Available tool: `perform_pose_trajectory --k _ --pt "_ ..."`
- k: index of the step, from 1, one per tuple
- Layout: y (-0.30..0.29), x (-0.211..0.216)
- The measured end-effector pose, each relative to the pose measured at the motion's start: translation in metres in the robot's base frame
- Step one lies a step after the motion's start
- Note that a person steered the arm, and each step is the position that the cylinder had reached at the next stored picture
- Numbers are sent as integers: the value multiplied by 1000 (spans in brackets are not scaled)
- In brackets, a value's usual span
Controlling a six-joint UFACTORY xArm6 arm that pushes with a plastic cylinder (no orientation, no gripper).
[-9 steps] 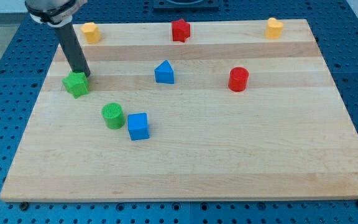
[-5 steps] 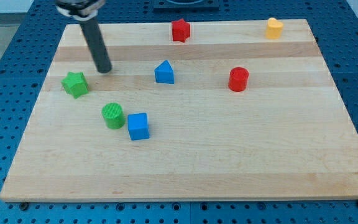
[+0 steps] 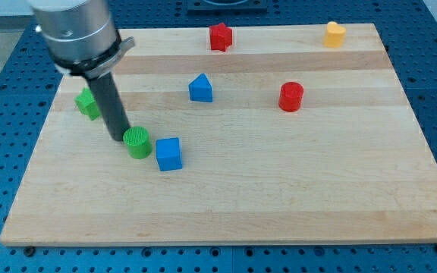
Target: Move the green circle to the center right
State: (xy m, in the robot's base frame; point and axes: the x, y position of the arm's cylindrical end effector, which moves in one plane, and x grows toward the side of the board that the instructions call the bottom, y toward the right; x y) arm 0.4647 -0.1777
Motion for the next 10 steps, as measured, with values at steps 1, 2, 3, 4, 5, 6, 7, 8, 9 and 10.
perform_pose_trajectory --k 1,2,3,4,5,6,7,8,9,10 --pt "-8 28" --pt "1 35" --pt "15 20" --pt "36 5" --pt "60 -7" --pt "86 -15" --pt "124 -10" --pt "157 13" --pt "189 29" --pt "217 21"
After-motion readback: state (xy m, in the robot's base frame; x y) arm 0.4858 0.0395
